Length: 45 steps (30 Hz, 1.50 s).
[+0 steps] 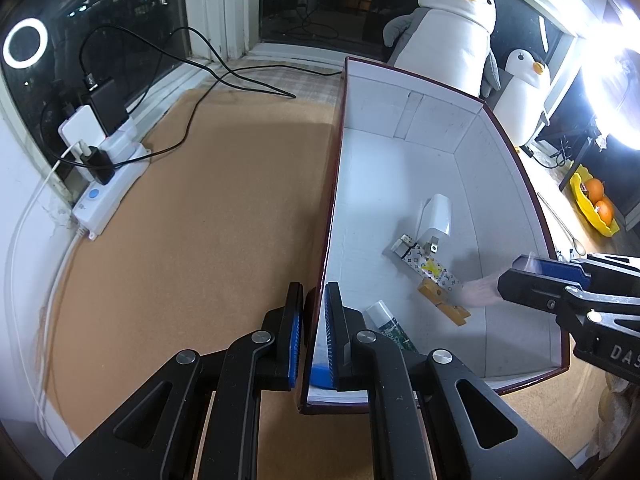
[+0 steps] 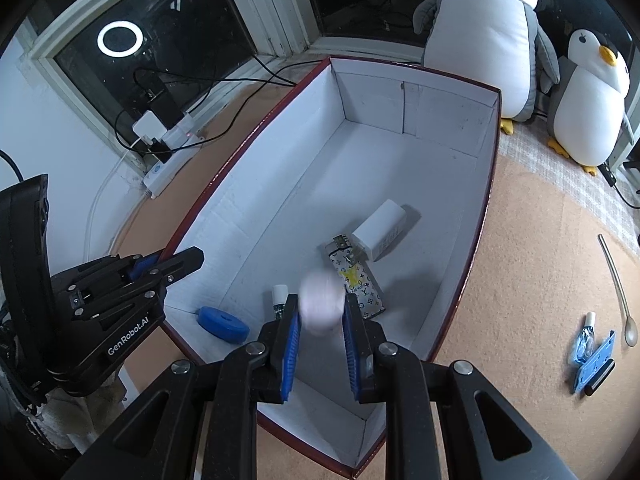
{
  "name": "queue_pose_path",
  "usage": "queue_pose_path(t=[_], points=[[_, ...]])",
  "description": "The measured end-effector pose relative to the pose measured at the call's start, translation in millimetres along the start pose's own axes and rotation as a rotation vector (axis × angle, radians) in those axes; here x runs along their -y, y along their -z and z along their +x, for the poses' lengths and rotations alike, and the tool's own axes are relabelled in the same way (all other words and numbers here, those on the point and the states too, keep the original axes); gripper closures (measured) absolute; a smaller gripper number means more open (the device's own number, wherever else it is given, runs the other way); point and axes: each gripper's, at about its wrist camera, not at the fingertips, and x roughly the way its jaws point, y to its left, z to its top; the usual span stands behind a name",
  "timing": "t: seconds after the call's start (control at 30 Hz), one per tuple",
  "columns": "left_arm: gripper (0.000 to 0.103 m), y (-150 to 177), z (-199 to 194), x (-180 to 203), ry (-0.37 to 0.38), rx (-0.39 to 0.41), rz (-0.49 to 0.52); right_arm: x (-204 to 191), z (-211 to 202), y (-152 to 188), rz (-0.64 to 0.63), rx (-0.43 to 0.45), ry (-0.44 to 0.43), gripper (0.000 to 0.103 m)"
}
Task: Organize rigid objects
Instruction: 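Carry the pink tube into the box and open the right gripper, then move the right gripper back toward the spoon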
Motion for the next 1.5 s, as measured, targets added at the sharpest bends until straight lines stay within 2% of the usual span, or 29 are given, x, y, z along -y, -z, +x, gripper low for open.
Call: queue_pose_path(t=[0.07,0.3,0.5,0.77,1.13,1.5], points=[[0.095,0,0,0,-0.004,-0.002,0.003,-1,-3,0,-0.002,0.012,-0.006,0.066],[0.095,-1,1,1,-0.015,-0.006,0.009,4,-12,0,0.012,0.04,-0.015,0.061],[0.095,-2,1,3,-0.025,-0.009,0.011,17,-23,-1,0.036,0.064,-0.049,0.06],[0.095,-5,1,7,-0.045,-0.012,0.018,50,-44,5,0.073,0.113,-0.016,0.06],[0.095,-12,5,13,-0.08,-0.029,0.023,149,-74,25,0.207,0.16,0.082,0.06],[0.095,-19,9,19,-0.132,-0.044,0.039,259,-83,47,0.319,0.127,0.222,0.06]])
